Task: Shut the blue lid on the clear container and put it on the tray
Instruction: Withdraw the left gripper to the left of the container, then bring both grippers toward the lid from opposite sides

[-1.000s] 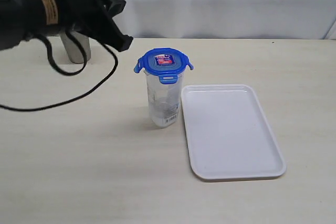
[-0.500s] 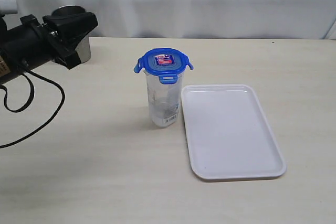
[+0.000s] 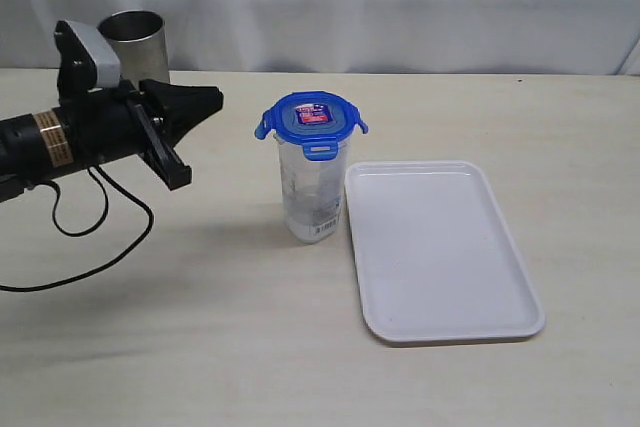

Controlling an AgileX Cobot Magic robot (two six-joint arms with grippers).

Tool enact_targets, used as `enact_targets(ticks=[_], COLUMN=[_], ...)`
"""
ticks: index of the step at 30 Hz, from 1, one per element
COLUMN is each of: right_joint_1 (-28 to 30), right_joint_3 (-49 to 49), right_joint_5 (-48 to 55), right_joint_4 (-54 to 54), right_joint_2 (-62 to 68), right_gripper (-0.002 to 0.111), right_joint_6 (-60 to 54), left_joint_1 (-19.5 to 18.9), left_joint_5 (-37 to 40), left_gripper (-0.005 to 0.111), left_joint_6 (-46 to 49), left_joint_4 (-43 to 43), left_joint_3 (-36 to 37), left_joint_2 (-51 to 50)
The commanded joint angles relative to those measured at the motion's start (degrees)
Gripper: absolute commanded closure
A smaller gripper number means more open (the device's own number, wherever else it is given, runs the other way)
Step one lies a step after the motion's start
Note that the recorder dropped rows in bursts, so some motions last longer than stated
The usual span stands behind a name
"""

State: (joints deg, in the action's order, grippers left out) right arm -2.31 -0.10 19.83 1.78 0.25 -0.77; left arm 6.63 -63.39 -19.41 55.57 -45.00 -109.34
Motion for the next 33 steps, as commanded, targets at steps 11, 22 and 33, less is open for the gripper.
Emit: enact_targets(ticks=[11, 22, 33], right_joint_1=[0.2, 0.1, 0.1], right_joint_3=[0.1, -1.5, -21.0], right_joint_5=[-19.8, -33.7, -49.7], right_joint_4=[-2.7, -10.3, 48.3], right_joint_2=[-0.2, 0.6, 44.8], right_gripper=[0.104, 0.104, 0.104], right_joint_6=[0.3, 15.3, 64.8], left_joint_1=[0.1, 4.1, 4.1], left_joint_5=[-6.6, -6.6, -3.1], left_gripper=[0.107, 0.107, 0.107], left_joint_6=[-1.7, 0.2, 0.2], left_joint_4=[1.1, -3.0, -2.7], left_joint_3=[-4.5, -4.5, -4.5], left_joint_2=[-7.9, -7.9, -7.9])
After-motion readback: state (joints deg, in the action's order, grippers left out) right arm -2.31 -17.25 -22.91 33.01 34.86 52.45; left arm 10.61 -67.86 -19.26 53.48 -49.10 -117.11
